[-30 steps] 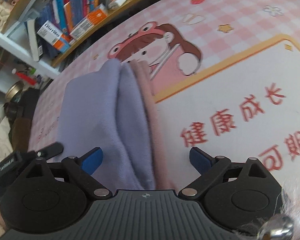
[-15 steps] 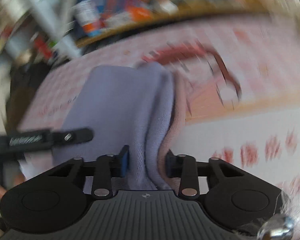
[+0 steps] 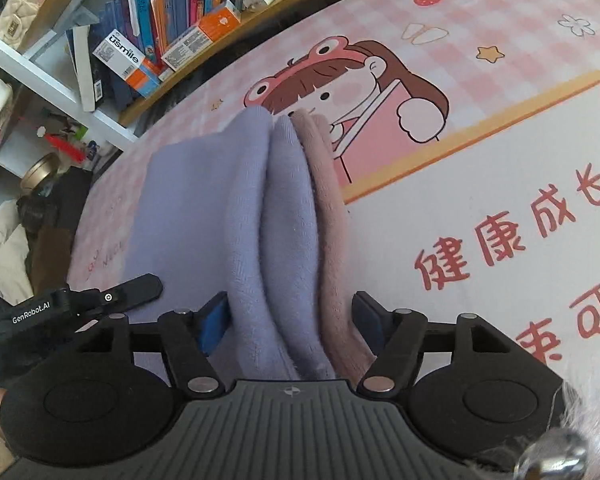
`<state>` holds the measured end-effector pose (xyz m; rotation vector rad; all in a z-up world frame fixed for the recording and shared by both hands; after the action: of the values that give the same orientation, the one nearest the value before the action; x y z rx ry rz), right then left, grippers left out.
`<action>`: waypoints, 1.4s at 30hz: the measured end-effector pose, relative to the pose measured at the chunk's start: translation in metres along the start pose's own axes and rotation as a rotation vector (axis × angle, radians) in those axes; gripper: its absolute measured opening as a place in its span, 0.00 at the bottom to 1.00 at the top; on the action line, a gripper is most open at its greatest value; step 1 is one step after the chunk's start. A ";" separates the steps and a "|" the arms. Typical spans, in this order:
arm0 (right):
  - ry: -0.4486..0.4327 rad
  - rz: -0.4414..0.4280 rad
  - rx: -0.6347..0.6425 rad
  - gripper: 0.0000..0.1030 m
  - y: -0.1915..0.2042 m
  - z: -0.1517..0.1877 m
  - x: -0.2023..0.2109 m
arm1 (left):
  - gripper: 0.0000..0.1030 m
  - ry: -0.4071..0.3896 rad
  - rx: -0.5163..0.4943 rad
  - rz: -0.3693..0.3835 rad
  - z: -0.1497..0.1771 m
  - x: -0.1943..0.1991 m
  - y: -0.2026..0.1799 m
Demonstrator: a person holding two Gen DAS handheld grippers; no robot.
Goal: Fold clothes
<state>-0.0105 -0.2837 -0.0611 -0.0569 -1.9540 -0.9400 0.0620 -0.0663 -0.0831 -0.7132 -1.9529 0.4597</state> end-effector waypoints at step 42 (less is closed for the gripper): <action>-0.195 -0.127 0.251 0.30 -0.004 0.018 0.091 | 0.41 -0.162 -0.175 -0.019 0.025 0.036 -0.107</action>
<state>-0.0763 -0.3041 0.0012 0.1258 -2.2650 -0.7866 -0.0038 -0.1237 -0.0079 -0.7875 -2.1704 0.3460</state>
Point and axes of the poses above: each gripper's, at about its wrist camera, not at the fingertips, and x roughly against the way its jaws point, y to its left, z to its underside, the point moved 7 cm from there along -x, roughly the way its jaws point, and after that the axes turned 12 degrees about -x, right-handed, at the moved point
